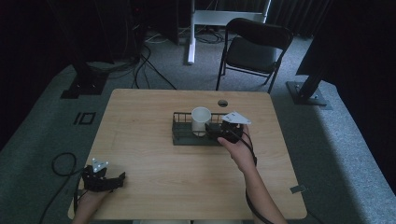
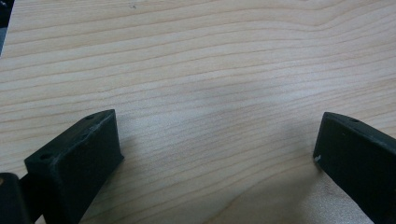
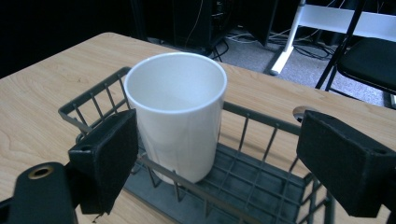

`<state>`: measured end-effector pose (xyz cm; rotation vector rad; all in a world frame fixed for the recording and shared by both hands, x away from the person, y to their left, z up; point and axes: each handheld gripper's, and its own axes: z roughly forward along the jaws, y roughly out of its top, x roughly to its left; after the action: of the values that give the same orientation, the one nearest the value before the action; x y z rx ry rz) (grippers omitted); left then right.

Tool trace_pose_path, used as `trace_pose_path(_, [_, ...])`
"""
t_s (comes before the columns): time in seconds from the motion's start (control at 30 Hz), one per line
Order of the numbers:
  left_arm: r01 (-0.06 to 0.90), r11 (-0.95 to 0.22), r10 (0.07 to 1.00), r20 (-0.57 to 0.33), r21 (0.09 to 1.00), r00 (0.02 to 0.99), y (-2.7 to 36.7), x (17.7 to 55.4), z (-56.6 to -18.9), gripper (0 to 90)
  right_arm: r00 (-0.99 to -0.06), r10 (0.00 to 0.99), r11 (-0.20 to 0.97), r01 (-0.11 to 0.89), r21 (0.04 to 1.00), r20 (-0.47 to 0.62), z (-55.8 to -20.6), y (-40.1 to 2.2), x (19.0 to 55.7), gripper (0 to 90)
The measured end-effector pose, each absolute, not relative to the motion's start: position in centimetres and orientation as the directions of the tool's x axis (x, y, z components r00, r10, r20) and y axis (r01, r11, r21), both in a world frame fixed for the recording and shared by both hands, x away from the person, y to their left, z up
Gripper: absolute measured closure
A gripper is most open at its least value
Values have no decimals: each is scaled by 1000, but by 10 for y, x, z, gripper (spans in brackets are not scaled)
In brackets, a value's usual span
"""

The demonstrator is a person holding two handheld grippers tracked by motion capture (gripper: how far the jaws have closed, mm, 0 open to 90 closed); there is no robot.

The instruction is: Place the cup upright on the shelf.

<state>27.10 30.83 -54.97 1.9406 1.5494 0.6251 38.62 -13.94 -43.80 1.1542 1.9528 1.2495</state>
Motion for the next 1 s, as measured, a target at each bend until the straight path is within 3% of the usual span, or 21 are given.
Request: trace_pose_path(1.0, [708, -164, 976, 8, 687, 219, 308, 271, -550, 9, -439, 899, 189, 384, 904, -2, -464, -187, 358, 128])
